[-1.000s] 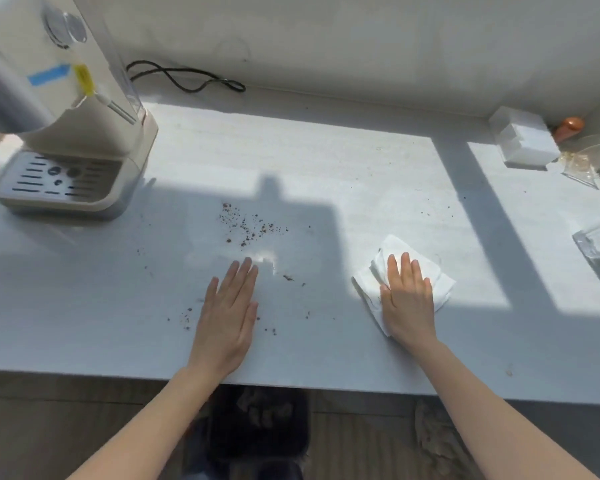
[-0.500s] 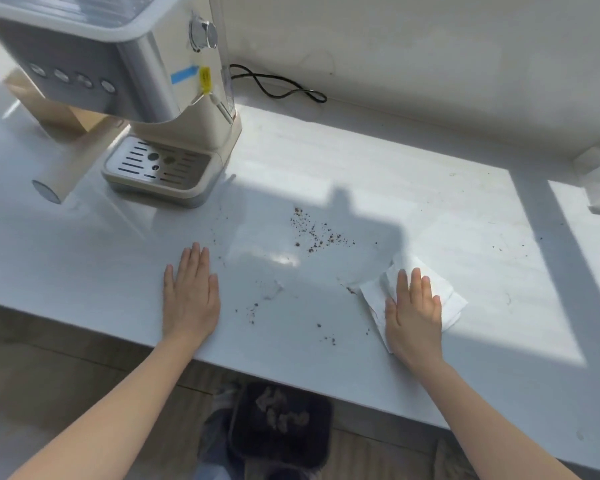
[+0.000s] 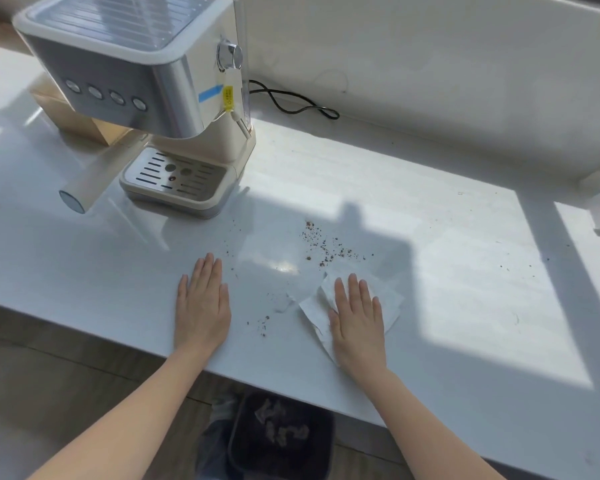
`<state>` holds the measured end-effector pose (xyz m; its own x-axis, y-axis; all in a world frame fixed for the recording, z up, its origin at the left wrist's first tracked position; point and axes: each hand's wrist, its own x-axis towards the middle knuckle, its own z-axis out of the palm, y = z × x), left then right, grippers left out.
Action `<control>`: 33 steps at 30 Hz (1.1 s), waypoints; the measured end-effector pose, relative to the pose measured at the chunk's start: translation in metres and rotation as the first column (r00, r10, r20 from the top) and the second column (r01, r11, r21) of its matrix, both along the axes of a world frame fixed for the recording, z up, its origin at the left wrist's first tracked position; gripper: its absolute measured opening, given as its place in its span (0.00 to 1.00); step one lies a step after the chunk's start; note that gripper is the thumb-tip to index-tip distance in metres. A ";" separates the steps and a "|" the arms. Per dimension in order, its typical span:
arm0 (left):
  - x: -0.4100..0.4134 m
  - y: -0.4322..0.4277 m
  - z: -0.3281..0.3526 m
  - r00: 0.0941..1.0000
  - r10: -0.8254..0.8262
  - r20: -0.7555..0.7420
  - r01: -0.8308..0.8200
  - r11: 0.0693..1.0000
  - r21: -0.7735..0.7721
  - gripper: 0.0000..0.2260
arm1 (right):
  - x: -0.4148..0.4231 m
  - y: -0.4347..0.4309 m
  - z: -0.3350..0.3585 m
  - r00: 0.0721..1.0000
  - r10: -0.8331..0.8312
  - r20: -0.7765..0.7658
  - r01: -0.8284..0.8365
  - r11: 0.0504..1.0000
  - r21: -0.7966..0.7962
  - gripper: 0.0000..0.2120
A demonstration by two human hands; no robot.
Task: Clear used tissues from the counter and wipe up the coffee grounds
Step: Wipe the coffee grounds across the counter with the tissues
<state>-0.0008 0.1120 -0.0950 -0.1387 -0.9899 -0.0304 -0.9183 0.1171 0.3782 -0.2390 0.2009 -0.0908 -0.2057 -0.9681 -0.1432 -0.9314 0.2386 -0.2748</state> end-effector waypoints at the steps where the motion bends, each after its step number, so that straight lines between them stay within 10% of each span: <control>1: 0.000 0.000 0.000 1.000 0.000 -0.006 0.000 1.000 0.000 0.22 | -0.002 0.000 0.003 0.995 -0.009 0.096 0.013 0.999 -0.042 0.24; 5: 0.002 -0.001 -0.002 0.999 -0.007 -0.033 0.007 1.000 -0.006 0.22 | -0.019 -0.002 0.031 0.783 -0.207 0.587 0.374 0.911 -0.177 0.12; 15: 0.003 -0.002 -0.004 0.995 -0.006 -0.098 0.005 1.000 -0.007 0.22 | -0.108 0.006 0.059 0.774 -0.422 0.472 0.629 0.597 -0.497 0.16; 24: 0.001 -0.001 -0.004 0.996 0.003 -0.089 -0.003 1.000 -0.007 0.22 | -0.086 0.010 0.008 0.840 -0.385 0.383 0.489 0.843 -0.223 0.31; 33: 0.003 -0.001 -0.007 0.996 -0.002 -0.092 0.001 1.000 -0.009 0.26 | -0.002 0.000 0.008 0.910 0.071 0.409 0.021 0.976 -0.218 0.32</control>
<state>0.0022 0.1109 -0.1020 -0.1421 -0.9898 -0.0086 -0.8796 0.1223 0.4596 -0.2406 0.2013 -0.0829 -0.1482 -0.9890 -0.0003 -0.7281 0.1094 -0.6767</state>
